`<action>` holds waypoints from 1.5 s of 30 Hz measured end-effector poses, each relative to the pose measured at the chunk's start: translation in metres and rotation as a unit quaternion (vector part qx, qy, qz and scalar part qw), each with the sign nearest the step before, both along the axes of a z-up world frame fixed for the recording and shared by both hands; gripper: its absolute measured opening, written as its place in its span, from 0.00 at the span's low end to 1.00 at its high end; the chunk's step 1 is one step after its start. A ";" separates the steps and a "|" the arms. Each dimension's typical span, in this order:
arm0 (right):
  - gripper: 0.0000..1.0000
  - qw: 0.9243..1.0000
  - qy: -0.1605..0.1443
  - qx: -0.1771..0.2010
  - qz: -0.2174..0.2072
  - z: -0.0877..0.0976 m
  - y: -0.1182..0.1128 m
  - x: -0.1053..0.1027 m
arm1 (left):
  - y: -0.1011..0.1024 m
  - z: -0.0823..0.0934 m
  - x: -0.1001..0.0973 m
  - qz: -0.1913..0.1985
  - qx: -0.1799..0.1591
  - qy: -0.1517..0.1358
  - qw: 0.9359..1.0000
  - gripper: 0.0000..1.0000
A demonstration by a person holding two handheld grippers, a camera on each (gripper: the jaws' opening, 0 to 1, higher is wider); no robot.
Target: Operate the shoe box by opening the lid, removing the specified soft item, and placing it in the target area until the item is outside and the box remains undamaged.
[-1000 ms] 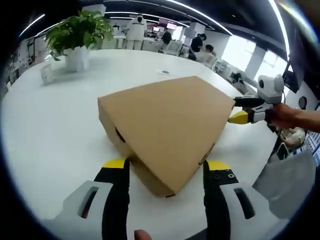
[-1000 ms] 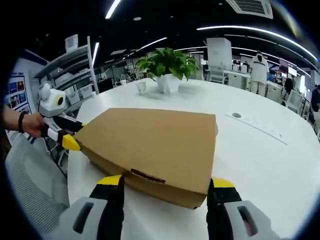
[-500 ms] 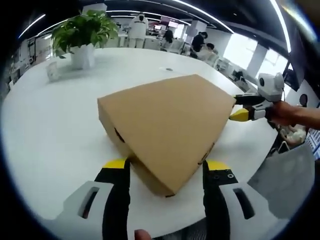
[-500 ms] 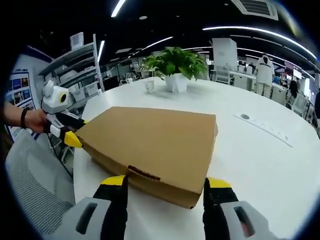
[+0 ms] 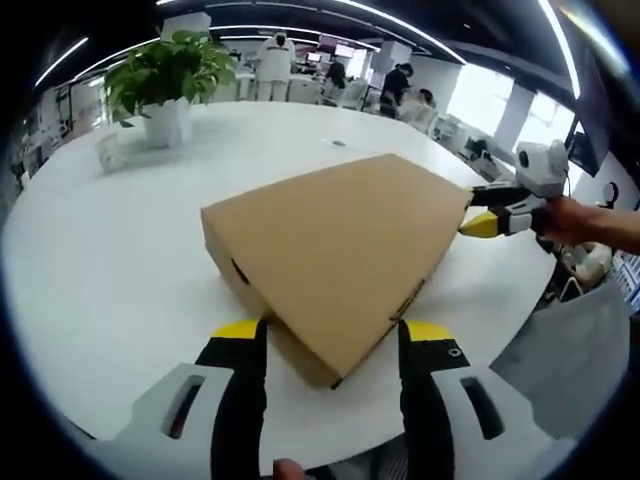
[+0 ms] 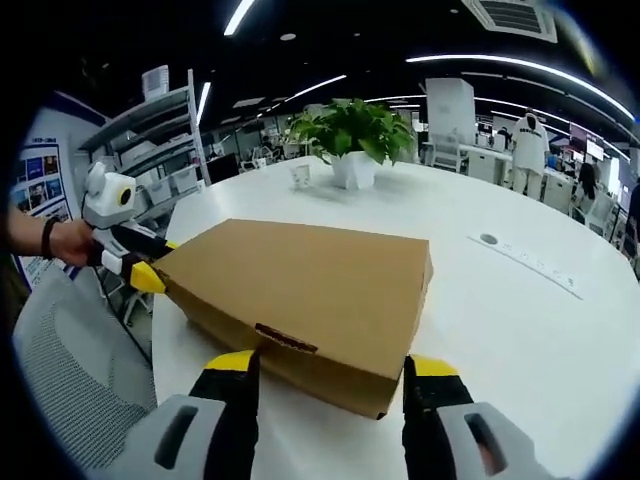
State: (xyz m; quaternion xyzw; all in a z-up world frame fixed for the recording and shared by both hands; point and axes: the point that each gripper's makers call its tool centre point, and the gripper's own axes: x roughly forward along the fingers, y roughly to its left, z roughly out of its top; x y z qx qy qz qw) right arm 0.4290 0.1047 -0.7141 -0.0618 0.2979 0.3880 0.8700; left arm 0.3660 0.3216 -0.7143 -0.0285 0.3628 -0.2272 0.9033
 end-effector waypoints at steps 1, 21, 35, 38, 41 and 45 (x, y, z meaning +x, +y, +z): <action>0.55 1.000 0.000 0.000 0.000 0.001 0.000 0.000 | 0.000 0.000 0.000 0.000 0.000 0.000 1.000 0.51; 0.53 1.000 -0.012 0.016 -0.004 0.022 -0.001 0.000 | 0.002 0.026 0.001 -0.002 0.011 -0.032 0.999 0.50; 0.53 0.999 -0.020 0.039 -0.012 0.043 -0.001 0.004 | 0.004 0.044 0.002 -0.015 0.016 -0.059 0.998 0.49; 0.52 0.999 -0.022 0.044 -0.013 0.047 -0.001 0.006 | 0.004 0.049 0.003 -0.016 0.012 -0.065 0.998 0.49; 0.52 0.998 -0.023 0.049 -0.014 0.052 -0.001 0.008 | 0.004 0.049 0.003 -0.026 0.022 -0.069 0.997 0.50; 0.52 0.998 -0.026 0.055 -0.017 0.058 0.000 0.011 | 0.004 0.052 0.004 -0.031 0.029 -0.075 0.996 0.51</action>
